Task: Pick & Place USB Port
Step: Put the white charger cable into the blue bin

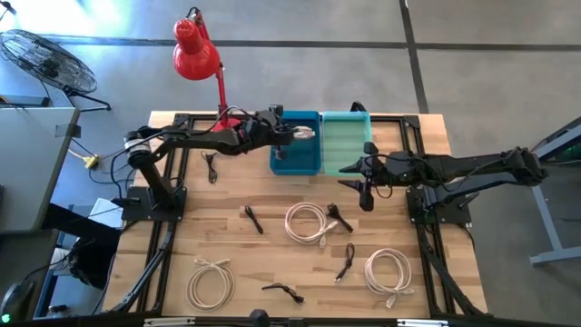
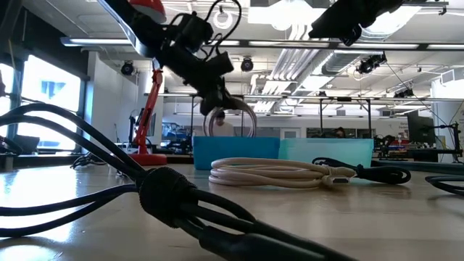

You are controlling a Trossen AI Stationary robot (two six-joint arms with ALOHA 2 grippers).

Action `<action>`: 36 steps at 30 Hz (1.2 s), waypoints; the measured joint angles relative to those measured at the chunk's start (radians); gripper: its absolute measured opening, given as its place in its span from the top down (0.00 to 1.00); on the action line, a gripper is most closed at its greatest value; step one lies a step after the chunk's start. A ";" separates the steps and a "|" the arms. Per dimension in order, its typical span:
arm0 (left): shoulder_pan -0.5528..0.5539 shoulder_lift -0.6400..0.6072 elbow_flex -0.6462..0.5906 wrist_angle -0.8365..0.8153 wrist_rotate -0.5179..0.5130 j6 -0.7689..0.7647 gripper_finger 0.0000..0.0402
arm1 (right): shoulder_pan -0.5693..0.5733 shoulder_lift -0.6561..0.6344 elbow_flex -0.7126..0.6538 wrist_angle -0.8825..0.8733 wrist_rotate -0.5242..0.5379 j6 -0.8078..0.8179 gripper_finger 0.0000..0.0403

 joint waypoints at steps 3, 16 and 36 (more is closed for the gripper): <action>0.003 0.026 0.000 0.025 -0.030 0.047 0.98 | 0.001 0.000 -0.001 -0.002 0.000 0.007 0.65; 0.033 0.038 0.000 -0.005 0.080 0.066 0.66 | 0.001 0.000 -0.005 -0.042 -0.004 0.038 0.65; 0.005 0.038 0.085 -0.073 0.040 0.010 0.51 | 0.001 0.000 -0.005 -0.066 -0.095 0.060 0.65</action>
